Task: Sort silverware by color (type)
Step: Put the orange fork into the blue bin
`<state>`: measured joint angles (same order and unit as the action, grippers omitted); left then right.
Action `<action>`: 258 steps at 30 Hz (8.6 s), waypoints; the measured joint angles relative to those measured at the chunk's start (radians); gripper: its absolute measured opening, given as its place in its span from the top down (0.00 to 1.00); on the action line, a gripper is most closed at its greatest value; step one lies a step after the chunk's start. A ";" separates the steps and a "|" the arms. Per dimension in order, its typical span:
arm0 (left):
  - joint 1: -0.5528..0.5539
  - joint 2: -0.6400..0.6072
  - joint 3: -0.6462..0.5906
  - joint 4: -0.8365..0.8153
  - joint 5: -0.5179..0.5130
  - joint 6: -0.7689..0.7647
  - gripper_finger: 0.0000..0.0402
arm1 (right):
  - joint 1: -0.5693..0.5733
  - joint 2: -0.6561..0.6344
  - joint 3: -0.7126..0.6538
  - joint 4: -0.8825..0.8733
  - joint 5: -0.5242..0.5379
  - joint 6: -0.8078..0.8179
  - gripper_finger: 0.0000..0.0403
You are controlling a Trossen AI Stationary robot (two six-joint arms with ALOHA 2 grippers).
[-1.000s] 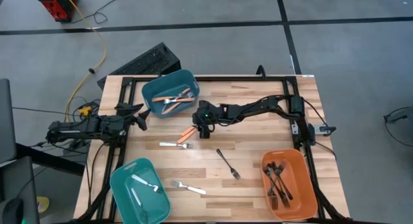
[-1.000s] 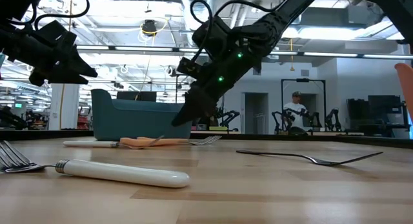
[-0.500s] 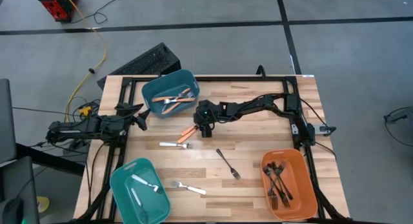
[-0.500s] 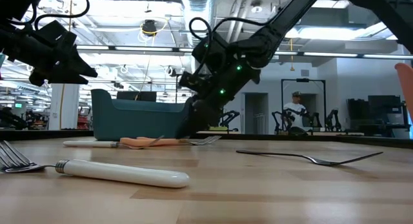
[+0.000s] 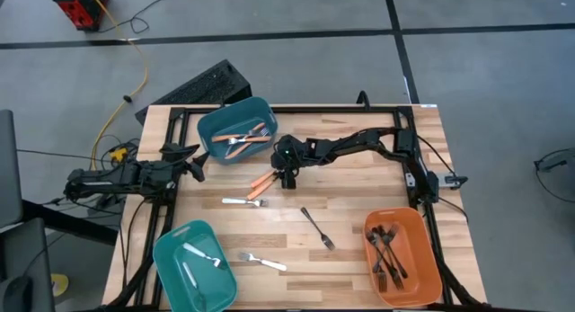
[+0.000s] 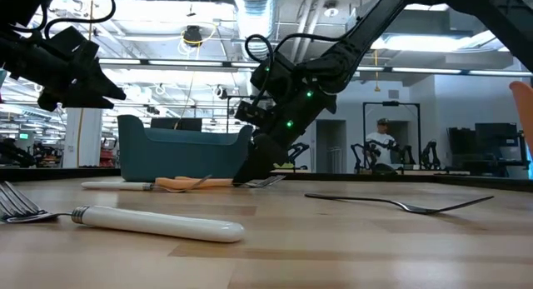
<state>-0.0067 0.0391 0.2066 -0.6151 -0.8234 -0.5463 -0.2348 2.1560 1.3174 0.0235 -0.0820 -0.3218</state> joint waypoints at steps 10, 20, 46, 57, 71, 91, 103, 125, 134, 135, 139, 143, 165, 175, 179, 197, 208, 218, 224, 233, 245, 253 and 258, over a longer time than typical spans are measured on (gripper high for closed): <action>0.000 0.000 0.000 0.000 -0.001 0.000 0.42 | -0.003 0.015 0.000 -0.007 -0.014 0.005 0.65; 0.000 0.000 0.000 0.000 -0.002 0.000 0.42 | -0.002 0.017 0.000 -0.012 -0.006 0.006 0.85; 0.000 0.000 0.000 0.000 0.004 -0.016 0.42 | 0.030 -0.047 -0.006 0.011 0.012 0.010 0.85; 0.000 0.000 0.000 0.000 0.004 -0.019 0.42 | 0.045 -0.124 -0.004 0.019 0.007 0.009 0.85; 0.000 0.000 0.000 0.000 0.004 -0.019 0.42 | 0.079 -0.209 -0.003 0.040 0.005 0.007 0.85; 0.000 0.000 0.000 0.000 0.004 -0.019 0.42 | 0.142 -0.239 -0.002 0.254 0.290 0.070 0.85; 0.000 0.000 0.000 0.000 -0.003 -0.003 0.42 | 0.118 -0.239 -0.002 0.631 0.427 -0.009 0.86; 0.000 0.000 0.000 0.000 -0.027 0.001 0.42 | -0.010 -0.237 -0.002 0.875 -0.054 -0.014 0.86; 0.000 0.000 0.000 -0.001 -0.030 0.001 0.42 | -0.044 -0.142 0.024 0.966 -0.052 0.112 0.86; 0.000 0.000 0.000 -0.001 -0.030 0.001 0.42 | -0.055 -0.137 0.023 0.957 -0.048 0.144 0.86; 0.000 0.002 0.000 -0.002 -0.031 0.001 0.42 | -0.085 -0.113 0.091 0.850 -0.048 0.163 0.86; 0.001 0.002 0.000 -0.001 -0.037 0.003 0.42 | -0.107 -0.089 0.152 0.838 -0.147 0.166 0.86; 0.001 0.002 0.000 -0.002 -0.038 0.004 0.42 | -0.172 0.084 0.663 -0.032 -0.297 0.038 0.86; 0.001 0.002 0.000 -0.001 -0.040 0.004 0.42 | -0.233 0.194 0.716 0.114 -0.405 0.200 0.86; 0.001 0.002 0.000 -0.001 -0.046 0.004 0.42 | -0.216 0.232 0.810 0.018 -0.415 0.186 0.86; 0.001 0.002 0.000 -0.002 -0.048 0.004 0.42 | -0.194 0.239 0.838 -0.089 -0.384 0.109 0.86; 0.001 0.002 0.000 -0.001 -0.047 0.004 0.42 | -0.190 0.238 0.841 -0.181 -0.360 0.286 0.86; 0.001 0.002 0.000 -0.002 -0.048 0.003 0.42 | -0.193 0.254 1.018 -0.482 -0.270 0.079 0.86; 0.001 0.002 0.000 -0.001 -0.051 0.003 0.42 | -0.196 0.259 1.019 -0.482 -0.279 0.061 0.86; 0.001 0.002 0.000 -0.002 -0.052 0.003 0.42 | -0.151 0.365 1.015 -0.446 -0.308 0.148 0.86; 0.001 0.002 0.000 -0.002 -0.048 0.004 0.42 | -0.156 0.387 1.020 -0.429 -0.190 0.178 0.86; 0.001 0.002 0.000 -0.002 -0.050 0.004 0.42 | -0.135 0.419 1.017 -0.457 -0.096 0.225 0.86; 0.001 0.002 0.000 -0.004 -0.049 0.004 0.42 | -0.135 0.418 1.017 -0.460 -0.034 0.243 0.86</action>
<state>-0.0058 0.0414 0.2066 -0.6186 -0.8722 -0.5423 -0.3698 2.5737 2.3344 -0.4369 -0.1156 -0.0786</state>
